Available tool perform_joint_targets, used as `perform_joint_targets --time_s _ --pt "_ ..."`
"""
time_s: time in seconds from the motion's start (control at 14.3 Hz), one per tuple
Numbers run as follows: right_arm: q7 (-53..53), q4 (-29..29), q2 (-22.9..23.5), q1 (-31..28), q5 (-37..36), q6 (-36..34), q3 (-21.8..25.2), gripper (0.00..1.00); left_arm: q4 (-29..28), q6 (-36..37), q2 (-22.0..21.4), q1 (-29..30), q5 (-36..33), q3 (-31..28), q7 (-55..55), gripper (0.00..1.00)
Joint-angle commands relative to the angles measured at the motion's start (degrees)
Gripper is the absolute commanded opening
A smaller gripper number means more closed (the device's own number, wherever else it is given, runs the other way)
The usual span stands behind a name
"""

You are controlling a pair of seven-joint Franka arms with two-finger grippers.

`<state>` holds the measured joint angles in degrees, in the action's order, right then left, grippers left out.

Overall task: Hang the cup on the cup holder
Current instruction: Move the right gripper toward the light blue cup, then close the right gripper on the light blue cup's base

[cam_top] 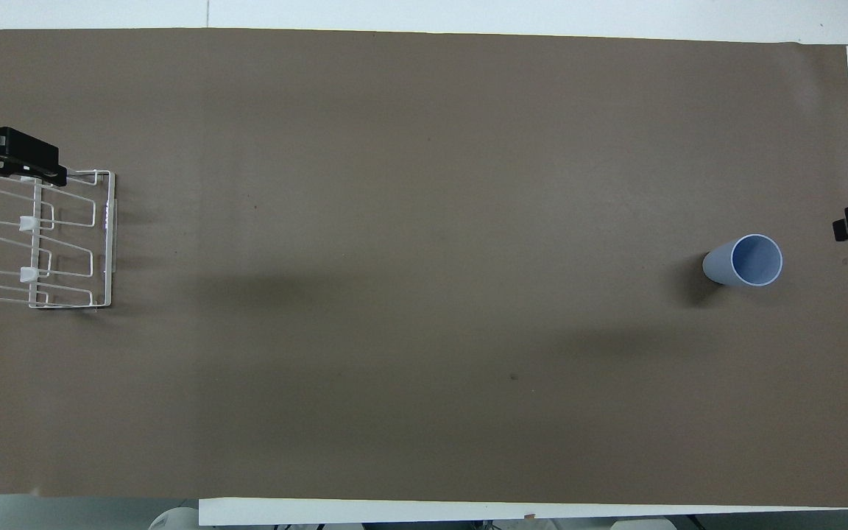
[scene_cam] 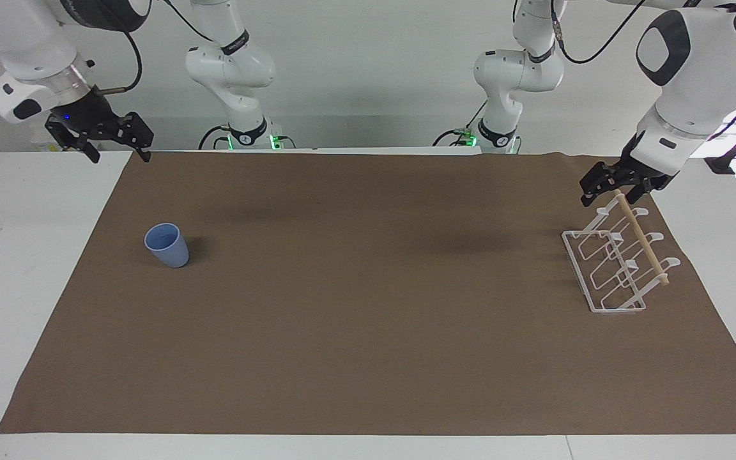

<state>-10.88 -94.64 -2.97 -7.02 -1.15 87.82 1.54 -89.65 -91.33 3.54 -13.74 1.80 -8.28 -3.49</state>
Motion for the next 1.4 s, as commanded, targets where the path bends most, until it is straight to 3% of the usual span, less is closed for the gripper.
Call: perform_joint_targets --time_s 0.0,0.14,0.35,0.7,1.33 --pt "-5.26 -8.78 0.07 -1.41 0.62 7.68 0.04 1.00 -0.18 1.15 -0.99 -0.14 -0.13 -0.33 -0.29 1.00" --pt "-13.16 -15.98 0.16 -4.30 0.62 14.45 0.04 1.00 -0.26 1.15 -1.08 -0.14 -0.22 -0.33 -0.20 1.00" --pt "-16.09 -22.68 1.03 -5.46 0.62 23.95 0.04 0.93 -0.44 1.15 -1.17 -0.14 -0.22 -0.33 -0.12 1.00" --pt "-16.27 -24.01 4.20 -5.73 0.62 28.09 0.04 0.78 -0.70 2.30 -1.34 -0.23 -0.22 -0.33 -0.38 1.00" --pt "-15.66 -24.63 7.54 -7.04 0.62 31.18 0.04 0.71 -0.79 2.56 -1.43 -0.23 -0.22 -0.25 -0.73 1.00"
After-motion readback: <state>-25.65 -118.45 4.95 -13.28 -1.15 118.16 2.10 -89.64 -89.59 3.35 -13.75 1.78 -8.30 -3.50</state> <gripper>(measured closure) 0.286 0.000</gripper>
